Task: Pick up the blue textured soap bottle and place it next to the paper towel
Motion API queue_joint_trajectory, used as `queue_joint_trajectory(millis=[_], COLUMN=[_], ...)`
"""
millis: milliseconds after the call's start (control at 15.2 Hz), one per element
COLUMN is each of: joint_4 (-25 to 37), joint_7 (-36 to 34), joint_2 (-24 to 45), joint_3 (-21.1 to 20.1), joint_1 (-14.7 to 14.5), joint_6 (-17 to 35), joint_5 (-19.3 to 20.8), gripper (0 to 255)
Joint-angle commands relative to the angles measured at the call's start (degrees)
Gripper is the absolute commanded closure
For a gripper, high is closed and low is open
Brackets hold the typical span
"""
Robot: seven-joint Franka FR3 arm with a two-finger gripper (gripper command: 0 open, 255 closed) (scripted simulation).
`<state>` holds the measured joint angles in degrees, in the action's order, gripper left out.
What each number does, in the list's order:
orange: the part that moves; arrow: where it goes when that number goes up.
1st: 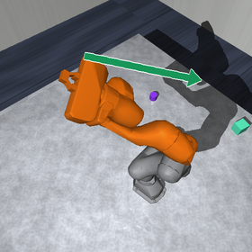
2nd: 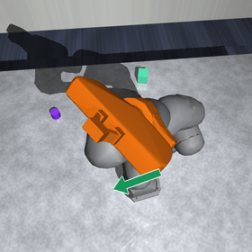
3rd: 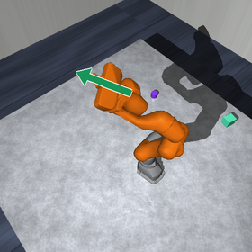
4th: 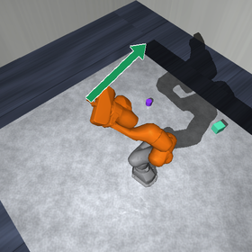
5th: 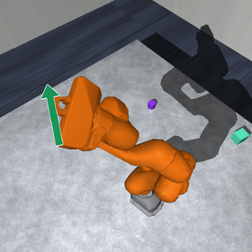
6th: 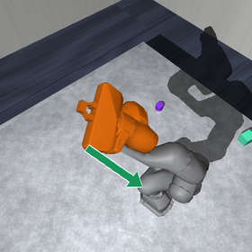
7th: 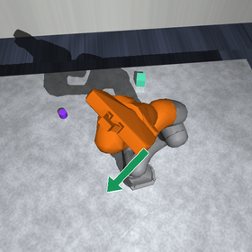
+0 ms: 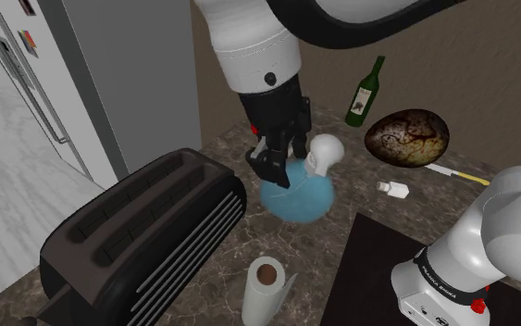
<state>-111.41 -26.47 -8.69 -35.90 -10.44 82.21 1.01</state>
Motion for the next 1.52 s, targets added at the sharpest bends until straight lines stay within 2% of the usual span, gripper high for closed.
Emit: queue_joint_trajectory(millis=[0, 1452], joint_4=[-1.7, -14.1], joint_7=[-0.2, -3.8], joint_2=[0.0, 5.5], joint_3=[-0.1, -1.4], joint_1=[-0.1, -0.4], joint_6=[1.8, 18.4], joint_5=[-0.1, 2.2], gripper=[255, 255])
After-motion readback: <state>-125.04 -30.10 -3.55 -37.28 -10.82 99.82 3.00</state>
